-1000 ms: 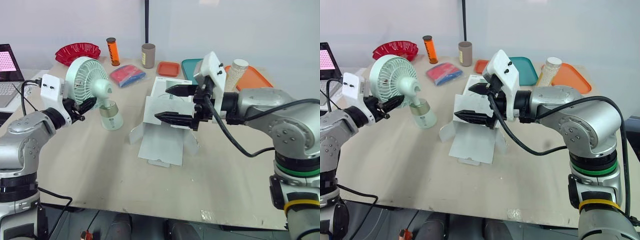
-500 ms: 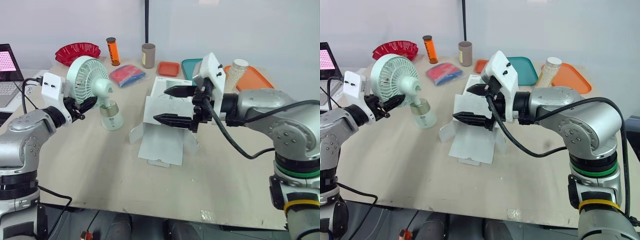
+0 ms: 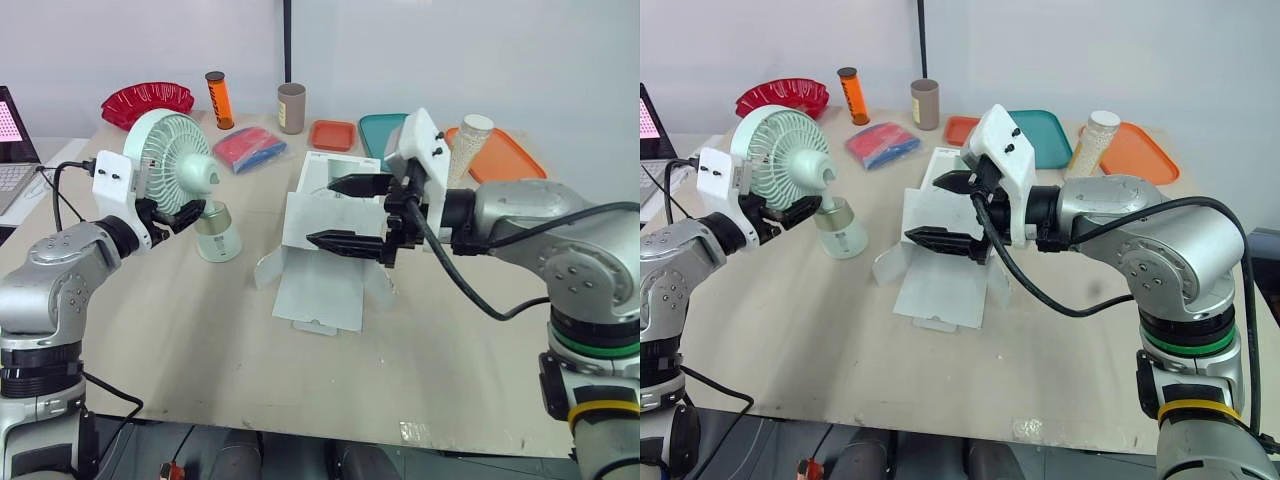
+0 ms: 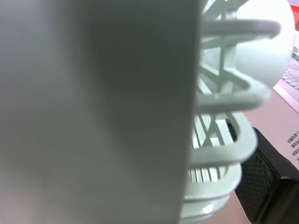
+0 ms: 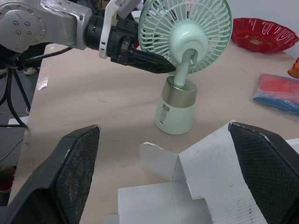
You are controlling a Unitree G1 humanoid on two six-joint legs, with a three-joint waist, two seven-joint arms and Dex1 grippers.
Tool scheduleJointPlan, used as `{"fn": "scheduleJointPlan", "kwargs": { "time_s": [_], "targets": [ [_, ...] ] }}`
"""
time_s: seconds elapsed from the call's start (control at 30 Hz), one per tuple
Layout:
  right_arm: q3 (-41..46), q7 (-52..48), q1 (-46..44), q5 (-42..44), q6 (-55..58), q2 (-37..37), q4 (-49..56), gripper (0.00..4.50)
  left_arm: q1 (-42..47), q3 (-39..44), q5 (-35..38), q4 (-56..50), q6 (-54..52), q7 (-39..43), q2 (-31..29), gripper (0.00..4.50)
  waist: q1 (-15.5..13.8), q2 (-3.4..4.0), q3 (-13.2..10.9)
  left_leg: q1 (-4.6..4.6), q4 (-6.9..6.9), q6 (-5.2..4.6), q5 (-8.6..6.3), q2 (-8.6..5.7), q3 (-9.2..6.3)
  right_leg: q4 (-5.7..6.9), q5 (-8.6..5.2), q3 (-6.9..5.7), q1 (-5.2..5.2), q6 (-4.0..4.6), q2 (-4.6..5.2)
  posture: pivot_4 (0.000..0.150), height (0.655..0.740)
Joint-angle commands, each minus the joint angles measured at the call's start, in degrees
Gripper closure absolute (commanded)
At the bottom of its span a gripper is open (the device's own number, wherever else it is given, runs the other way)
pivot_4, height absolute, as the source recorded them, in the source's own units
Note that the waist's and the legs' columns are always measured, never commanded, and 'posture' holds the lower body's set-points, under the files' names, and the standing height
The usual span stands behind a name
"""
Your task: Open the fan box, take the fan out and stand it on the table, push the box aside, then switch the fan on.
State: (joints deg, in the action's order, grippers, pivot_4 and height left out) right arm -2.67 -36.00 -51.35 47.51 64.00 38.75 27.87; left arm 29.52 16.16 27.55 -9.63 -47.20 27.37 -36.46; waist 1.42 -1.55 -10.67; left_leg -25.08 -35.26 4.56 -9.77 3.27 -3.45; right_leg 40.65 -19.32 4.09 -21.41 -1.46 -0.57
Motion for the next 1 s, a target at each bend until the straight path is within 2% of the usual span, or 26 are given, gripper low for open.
{"fn": "scheduleJointPlan", "kwargs": {
  "time_s": [0.03, 0.27, 0.33, 0.37, 1.0],
  "targets": [
    [2.0, 0.2, -0.3, 0.7, -0.1, 0.3, 1.5, 0.00, -0.6, 2.6, 1.0, -2.3, -0.2, -0.3, -1.2, 0.58, 0.0, 0.00, 0.0, 0.00, 0.00, 0.00, 0.00, 0.00, 0.00, 0.00, 0.00, 0.00, 0.00, 0.00, 0.00, 0.150, 0.7400],
    [1.8, 0.1, -0.4, 0.5, -0.3, 0.2, 1.1, 0.00, -2.0, 4.2, 2.2, -3.6, -1.1, -1.0, -1.8, 0.58, 0.0, 0.00, 0.0, 0.00, 0.02, 0.00, 0.00, 0.03, 0.01, -0.03, 0.00, 0.00, 0.00, 0.00, -0.01, 0.150, 0.7400],
    [1.9, 0.0, -0.3, 0.6, -0.3, 0.3, 1.1, 0.00, -2.7, 4.5, 2.4, -4.3, -1.3, -1.3, -1.7, 0.08, 0.0, 0.00, 0.0, 0.00, 0.01, 0.00, 0.00, 0.03, 0.01, -0.03, 0.00, 0.00, 0.00, 0.00, -0.01, 0.150, 0.7400],
    [1.8, -0.1, -0.3, 0.5, -0.4, 0.4, 1.1, 0.00, -3.0, 4.4, 2.2, -4.4, -1.3, -1.4, -1.8, 0.03, 0.0, 0.00, 0.0, 0.00, 0.02, 0.00, 0.00, 0.03, 0.02, -0.03, 0.00, 0.01, 0.00, 0.00, -0.01, 0.150, 0.7400],
    [1.9, 0.0, 0.0, 0.3, -0.6, 0.2, 1.2, 0.00, -2.6, 4.3, 3.2, -4.8, -1.6, -1.8, -2.4, 0.03, 0.0, 0.00, 0.0, 0.00, 0.02, 0.00, 0.00, 0.04, 0.02, -0.04, 0.01, 0.02, -0.01, 0.01, -0.02, 0.150, 0.7400]
  ]
}}
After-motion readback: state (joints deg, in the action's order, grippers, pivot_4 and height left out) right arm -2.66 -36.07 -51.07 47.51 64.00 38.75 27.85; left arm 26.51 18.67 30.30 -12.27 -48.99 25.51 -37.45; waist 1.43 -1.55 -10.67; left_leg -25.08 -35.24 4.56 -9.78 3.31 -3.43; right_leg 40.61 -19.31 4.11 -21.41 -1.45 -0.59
